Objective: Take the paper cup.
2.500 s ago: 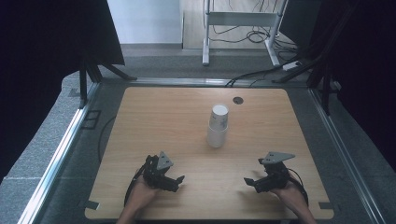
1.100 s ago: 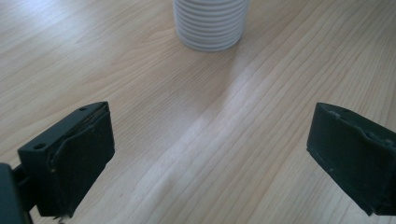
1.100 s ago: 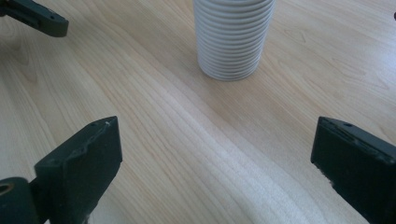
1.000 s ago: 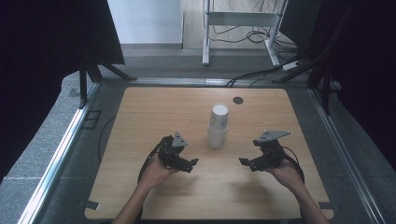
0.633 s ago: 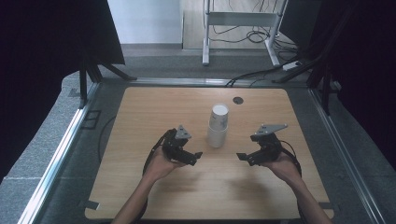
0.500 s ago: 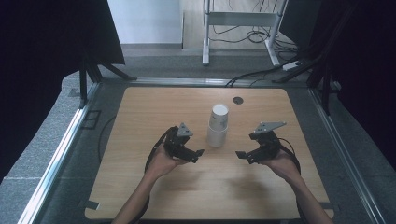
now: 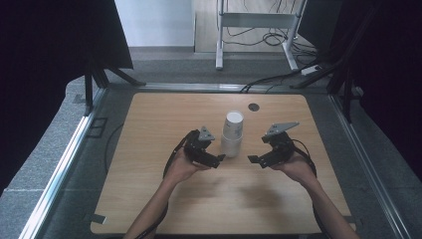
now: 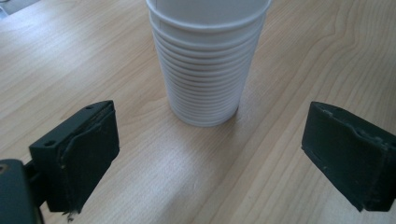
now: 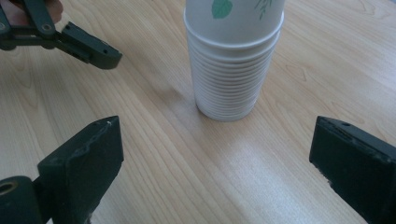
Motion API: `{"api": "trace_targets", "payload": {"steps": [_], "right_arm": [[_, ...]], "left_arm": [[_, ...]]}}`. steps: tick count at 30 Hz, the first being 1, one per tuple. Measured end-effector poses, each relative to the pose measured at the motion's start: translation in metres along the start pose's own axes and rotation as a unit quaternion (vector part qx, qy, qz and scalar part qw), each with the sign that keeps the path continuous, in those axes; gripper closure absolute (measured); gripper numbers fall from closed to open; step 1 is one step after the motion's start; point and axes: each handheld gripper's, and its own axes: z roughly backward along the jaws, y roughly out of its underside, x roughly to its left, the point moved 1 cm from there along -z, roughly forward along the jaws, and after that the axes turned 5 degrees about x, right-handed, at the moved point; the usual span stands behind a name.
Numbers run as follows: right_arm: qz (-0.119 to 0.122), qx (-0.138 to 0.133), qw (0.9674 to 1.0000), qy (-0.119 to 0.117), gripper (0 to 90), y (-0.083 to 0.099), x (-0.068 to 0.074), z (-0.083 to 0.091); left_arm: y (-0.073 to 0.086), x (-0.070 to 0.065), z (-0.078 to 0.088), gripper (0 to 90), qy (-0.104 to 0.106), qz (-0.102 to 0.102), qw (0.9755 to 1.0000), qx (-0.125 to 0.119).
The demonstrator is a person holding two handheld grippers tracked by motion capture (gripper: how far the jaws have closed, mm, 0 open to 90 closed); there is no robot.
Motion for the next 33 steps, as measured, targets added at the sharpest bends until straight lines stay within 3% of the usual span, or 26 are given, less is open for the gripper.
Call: {"api": "trace_targets", "payload": {"steps": [22,33], "right_arm": [[-0.004,0.004,1.0000,0.001,8.9,-0.021,-0.009,-0.010],[0.007,0.014,0.9999,0.003,12.4,-0.027,-0.011,-0.011]], "left_arm": [[-0.026,0.002,-0.024,13.1,0.011,-0.007,0.9998,-0.014],[-0.036,0.003,-0.034,14.3,0.015,-0.006,0.9998,-0.015]]}}
